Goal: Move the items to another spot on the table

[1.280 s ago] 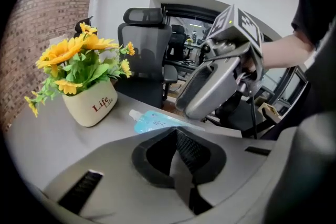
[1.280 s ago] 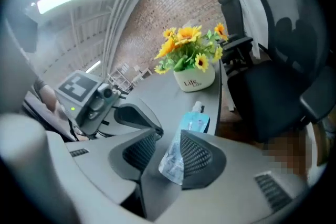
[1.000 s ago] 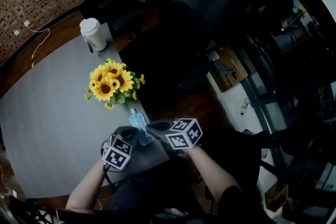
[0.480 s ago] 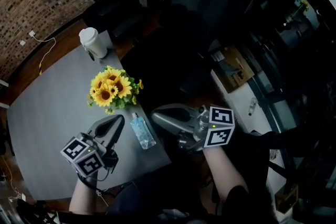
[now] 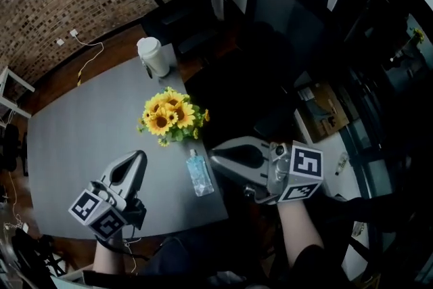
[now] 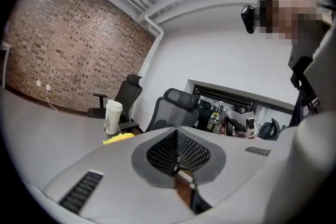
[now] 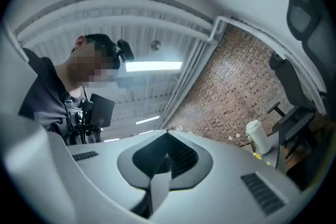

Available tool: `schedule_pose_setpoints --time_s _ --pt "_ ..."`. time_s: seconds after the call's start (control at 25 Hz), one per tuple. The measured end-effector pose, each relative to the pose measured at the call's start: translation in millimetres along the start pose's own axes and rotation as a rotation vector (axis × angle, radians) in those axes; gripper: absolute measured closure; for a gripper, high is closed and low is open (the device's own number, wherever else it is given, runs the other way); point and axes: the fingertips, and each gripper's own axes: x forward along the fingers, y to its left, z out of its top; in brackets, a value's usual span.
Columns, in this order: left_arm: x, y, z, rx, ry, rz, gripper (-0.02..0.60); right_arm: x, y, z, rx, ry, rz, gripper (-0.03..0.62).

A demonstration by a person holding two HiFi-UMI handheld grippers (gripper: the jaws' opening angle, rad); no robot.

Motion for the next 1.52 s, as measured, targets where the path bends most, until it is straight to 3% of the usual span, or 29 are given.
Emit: schedule_pose_setpoints --time_s 0.12,0.4,0.56,0.76,1.0,1.16,1.52 --pt "-23 14 7 0.070 -0.009 0.075 0.575 23 5 -10 -0.028 0.057 0.052 0.614" --pt "-98 42 18 -0.037 -0.160 0.187 0.575 75 19 -37 0.037 0.127 0.148 0.614" --pt "-148 69 -3 -0.034 -0.151 0.260 0.575 108 40 -53 0.106 0.130 0.246 0.614" --pt "-233 109 -15 -0.064 -0.215 0.372 0.575 176 76 -113 0.152 0.277 0.337 0.614" --pt "-405 158 -16 -0.215 -0.420 0.596 0.577 299 162 -159 0.240 0.330 0.576 0.615" --pt "-505 164 -25 -0.206 -0.471 0.707 0.577 368 231 -212 0.222 0.445 0.692 0.615" --pt "-705 135 -66 -0.191 -0.619 1.025 0.577 469 400 -324 0.238 0.646 1.069 0.614"
